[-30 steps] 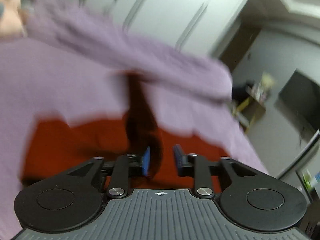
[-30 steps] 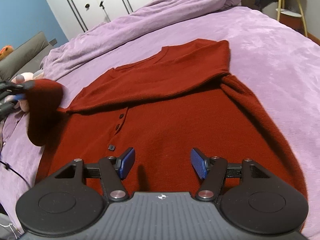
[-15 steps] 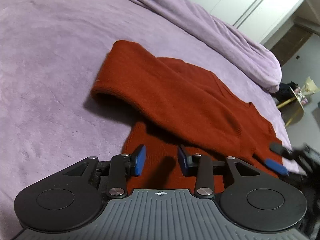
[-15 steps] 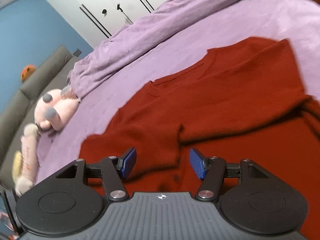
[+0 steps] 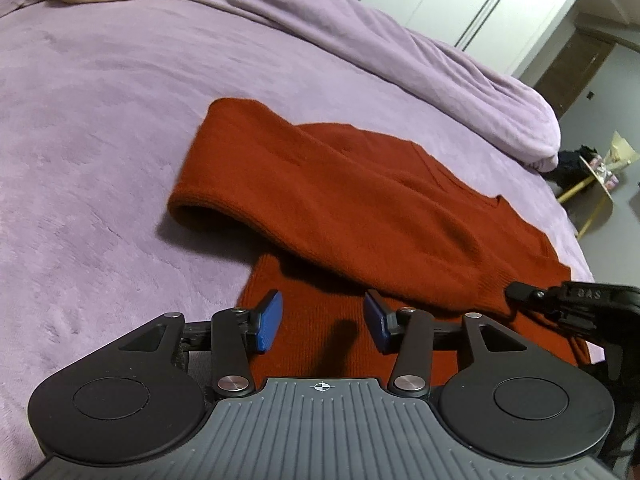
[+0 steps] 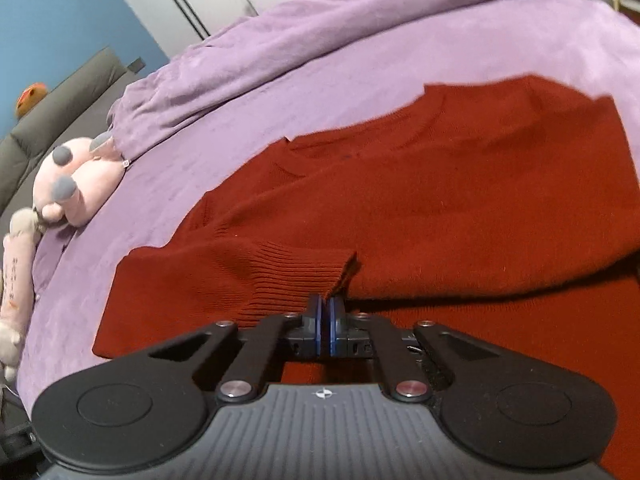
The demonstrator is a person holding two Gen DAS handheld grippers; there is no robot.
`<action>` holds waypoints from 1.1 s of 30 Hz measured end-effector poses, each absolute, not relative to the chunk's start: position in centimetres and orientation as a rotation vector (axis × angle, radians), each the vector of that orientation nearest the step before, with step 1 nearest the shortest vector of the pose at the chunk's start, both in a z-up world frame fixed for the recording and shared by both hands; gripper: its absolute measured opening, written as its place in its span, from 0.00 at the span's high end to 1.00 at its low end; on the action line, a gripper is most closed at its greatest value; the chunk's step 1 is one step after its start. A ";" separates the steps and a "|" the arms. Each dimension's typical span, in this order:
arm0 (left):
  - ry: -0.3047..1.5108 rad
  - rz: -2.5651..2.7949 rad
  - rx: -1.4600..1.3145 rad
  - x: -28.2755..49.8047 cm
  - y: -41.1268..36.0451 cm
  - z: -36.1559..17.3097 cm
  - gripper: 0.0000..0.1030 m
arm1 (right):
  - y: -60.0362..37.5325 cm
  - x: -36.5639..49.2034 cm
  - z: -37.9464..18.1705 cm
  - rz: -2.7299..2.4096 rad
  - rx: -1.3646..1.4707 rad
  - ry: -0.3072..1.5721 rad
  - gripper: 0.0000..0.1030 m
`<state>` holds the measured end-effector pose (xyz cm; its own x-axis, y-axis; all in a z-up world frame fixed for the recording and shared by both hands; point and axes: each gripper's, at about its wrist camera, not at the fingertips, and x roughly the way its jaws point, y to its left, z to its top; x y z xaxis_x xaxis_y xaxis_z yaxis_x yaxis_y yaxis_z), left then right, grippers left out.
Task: Fold small clothes
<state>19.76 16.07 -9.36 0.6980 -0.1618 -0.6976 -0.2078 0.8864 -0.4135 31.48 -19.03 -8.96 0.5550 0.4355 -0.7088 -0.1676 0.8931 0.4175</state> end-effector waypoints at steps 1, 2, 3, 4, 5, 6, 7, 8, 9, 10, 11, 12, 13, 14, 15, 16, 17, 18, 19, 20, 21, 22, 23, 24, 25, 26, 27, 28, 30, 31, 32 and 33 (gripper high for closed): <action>0.805 0.030 -0.497 19.8 16.1 -9.3 0.51 | -19.0 31.4 -8.6 0.367 0.304 0.903 0.97; 0.805 0.030 -0.498 19.8 16.1 -9.3 0.51 | -18.9 31.2 -8.4 0.382 0.298 0.885 0.97; 0.806 0.029 -0.497 19.8 16.0 -9.3 0.50 | -18.9 31.1 -8.2 0.396 0.299 0.877 0.97; 0.808 0.026 -0.495 19.9 16.0 -9.3 0.50 | -18.9 31.0 -8.0 0.406 0.304 0.872 0.97; 0.811 0.025 -0.491 19.9 15.9 -9.3 0.50 | -19.0 31.0 -7.9 0.416 0.311 0.866 0.97; 0.812 0.026 -0.487 19.9 15.9 -9.3 0.50 | -18.9 31.0 -7.9 0.424 0.314 0.863 0.94; 0.811 0.027 -0.485 19.9 15.9 -9.3 0.50 | -18.8 31.2 -8.0 0.432 0.318 0.869 0.92; 0.812 0.027 -0.485 19.8 15.9 -9.3 0.50 | -18.7 31.5 -8.3 0.437 0.327 0.888 0.90; 0.814 0.027 -0.485 19.7 15.8 -9.3 0.50 | -18.6 31.7 -8.6 0.435 0.334 0.901 0.86; 0.816 0.027 -0.486 19.7 15.8 -9.3 0.50 | -18.5 32.0 -8.9 0.432 0.338 0.919 0.84; 0.817 0.024 -0.487 19.6 15.8 -9.3 0.50 | -18.3 32.2 -9.3 0.427 0.340 0.935 0.84; 0.817 0.021 -0.486 19.5 15.8 -9.3 0.49 | -18.3 32.3 -9.5 0.422 0.343 0.941 0.84; 0.819 0.020 -0.484 19.5 15.7 -9.3 0.49 | -18.2 32.4 -9.7 0.422 0.343 0.945 0.84; 0.821 0.019 -0.480 19.5 15.7 -9.2 0.49 | -18.0 32.4 -9.9 0.423 0.336 0.949 0.94; 0.822 0.020 -0.477 19.5 15.7 -9.1 0.49 | -17.7 32.3 -9.9 0.422 0.319 0.946 0.97; 0.819 0.020 -0.475 19.5 15.7 -9.0 0.49 | -17.4 32.2 -9.5 0.425 0.287 0.934 0.97; 0.815 0.019 -0.473 19.6 15.6 -8.7 0.49 | -16.9 31.8 -8.6 0.432 0.226 0.891 0.97; 0.809 0.015 -0.471 19.7 15.6 -8.5 0.49 | -16.6 31.5 -7.5 0.435 0.175 0.836 0.97; 0.803 0.011 -0.469 20.0 15.5 -8.3 0.49 | -16.6 31.1 -6.0 0.432 0.129 0.764 0.97; 0.799 0.009 -0.465 20.3 15.5 -8.1 0.49 | -16.7 30.9 -4.8 0.422 0.100 0.704 0.97; 0.796 0.007 -0.457 20.8 15.3 -7.9 0.49 | -16.9 30.9 -3.7 0.404 0.075 0.653 0.97; 0.793 0.006 -0.448 21.2 15.1 -7.8 0.48 | -17.3 30.9 -2.6 0.370 0.039 0.594 0.97; 0.790 0.006 -0.436 21.7 14.9 -7.7 0.48 | -17.8 31.1 -1.9 0.331 0.007 0.552 0.97; 0.790 0.004 -0.424 22.3 14.6 -7.7 0.47 | -18.3 31.5 -1.5 0.291 -0.015 0.530 0.97; 0.800 0.008 -0.417 22.9 14.4 -8.0 0.47 | -19.2 32.1 -1.6 0.246 -0.032 0.528 0.97; 0.812 0.016 -0.414 23.4 14.2 -8.2 0.47 | -20.9 33.5 -2.7 0.183 -0.048 0.570 0.97; 0.821 0.023 -0.413 23.9 14.1 -8.5 0.47 | -20.9 33.5 -2.7 0.183 -0.048 0.570 0.97; 0.825 0.025 -0.413 24.2 14.0 -8.7 0.47 | -21.8 34.2 -3.7 0.152 -0.050 0.608 0.97; 0.839 0.040 -0.407 24.7 13.8 -9.1 0.47 | -23.8 35.5 -6.0 0.105 -0.021 0.703 0.97; 0.837 0.039 -0.406 24.8 13.9 -9.2 0.47 | -25.8 36.1 -7.9 0.091 0.067 0.782 0.97; 0.835 0.036 -0.405 24.8 14.0 -9.2 0.47 | -25.8 36.1 -7.9 0.091 0.067 0.782 0.96; 0.835 0.033 -0.403 24.9 14.0 -9.2 0.47 | -26.6 36.2 -8.6 0.098 0.115 0.807 0.94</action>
